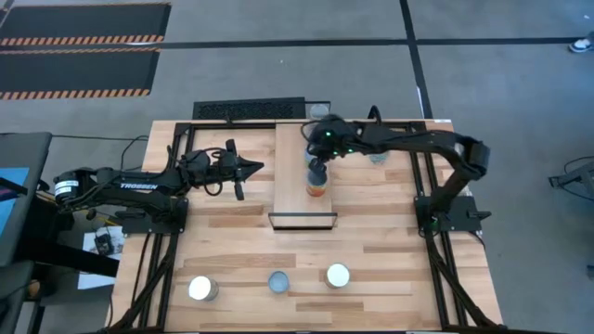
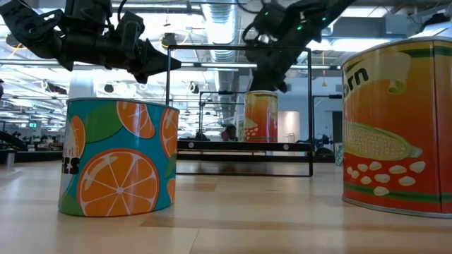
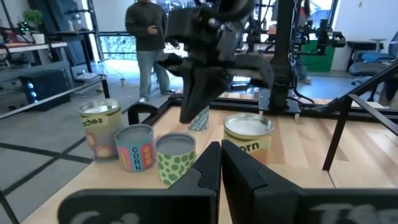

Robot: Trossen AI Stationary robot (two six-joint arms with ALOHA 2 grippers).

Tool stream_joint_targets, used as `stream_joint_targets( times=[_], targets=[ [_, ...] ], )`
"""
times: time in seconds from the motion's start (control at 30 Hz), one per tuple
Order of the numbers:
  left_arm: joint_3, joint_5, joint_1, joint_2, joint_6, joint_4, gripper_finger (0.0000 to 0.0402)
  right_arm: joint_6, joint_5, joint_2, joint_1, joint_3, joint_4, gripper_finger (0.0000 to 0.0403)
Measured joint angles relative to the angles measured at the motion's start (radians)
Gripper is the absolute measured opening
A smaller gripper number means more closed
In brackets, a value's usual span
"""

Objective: Pick and place cans onto a shelf
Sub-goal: Adjust the cans

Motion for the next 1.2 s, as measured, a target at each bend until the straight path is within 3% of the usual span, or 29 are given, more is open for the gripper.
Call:
stream_joint_targets(
  times=[0.33,1.2],
  targets=[
    [0.000,-0.001,0.000,0.000,0.007,-0.016,0.0002,-0.007,0.002,0.126,-0.026,0.098,-0.094,0.0005],
    [0.000,-0.002,0.000,0.000,0.010,-0.017,0.0002,-0.025,0.008,0.141,-0.047,0.101,-0.120,0.0005]
  ],
)
